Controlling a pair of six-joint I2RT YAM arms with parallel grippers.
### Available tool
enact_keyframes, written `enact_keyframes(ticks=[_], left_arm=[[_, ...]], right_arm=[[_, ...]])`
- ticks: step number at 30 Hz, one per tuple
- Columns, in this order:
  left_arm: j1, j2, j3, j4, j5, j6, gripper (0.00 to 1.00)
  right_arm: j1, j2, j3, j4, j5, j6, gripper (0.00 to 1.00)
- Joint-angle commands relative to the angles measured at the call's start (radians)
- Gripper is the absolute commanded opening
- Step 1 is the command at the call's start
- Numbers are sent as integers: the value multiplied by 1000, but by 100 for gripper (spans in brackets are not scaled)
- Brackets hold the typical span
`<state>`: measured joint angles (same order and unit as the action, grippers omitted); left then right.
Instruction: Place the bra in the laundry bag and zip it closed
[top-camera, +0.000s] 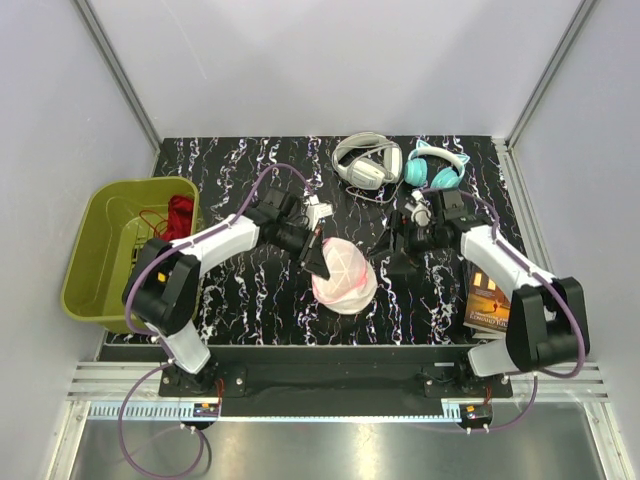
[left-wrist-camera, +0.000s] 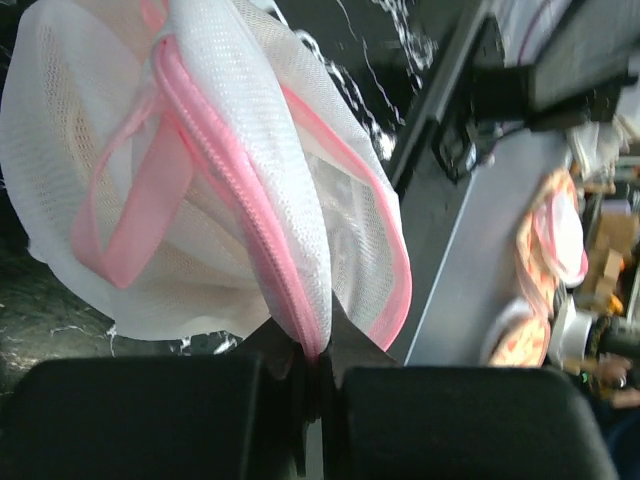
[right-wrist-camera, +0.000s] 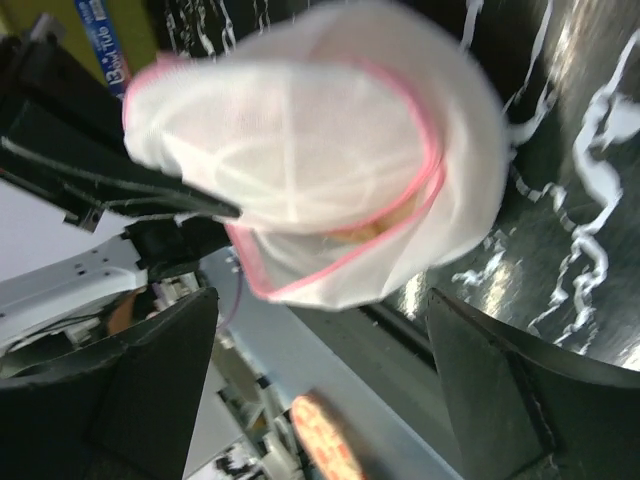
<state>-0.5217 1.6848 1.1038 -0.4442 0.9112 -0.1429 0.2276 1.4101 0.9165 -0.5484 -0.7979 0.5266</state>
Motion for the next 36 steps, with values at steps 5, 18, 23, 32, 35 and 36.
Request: enact_keyframes(ticks=[5,18,23,32,35,36], left_arm=[[9,-10,37,-186,161,247,0],[5,-37,37,-183,219,252,1],[2,-53,22,-185,244,255,1],[-8,-66,36,-192,221,255,3],[-6,-79,47,-197,171,244,13],[-5,-83,51,-198,152,241,18]], right_arm=[[-2,150,101,166,49,-244,97],[45,260,-154,1013,-227,-36,100],[67,267,-195,1158,-293,39,98],[101,260,-336,1374,-305,202,77],[101,222,-364,1386,-291,245,63],[101,187,-369,1377,-285,248,59]])
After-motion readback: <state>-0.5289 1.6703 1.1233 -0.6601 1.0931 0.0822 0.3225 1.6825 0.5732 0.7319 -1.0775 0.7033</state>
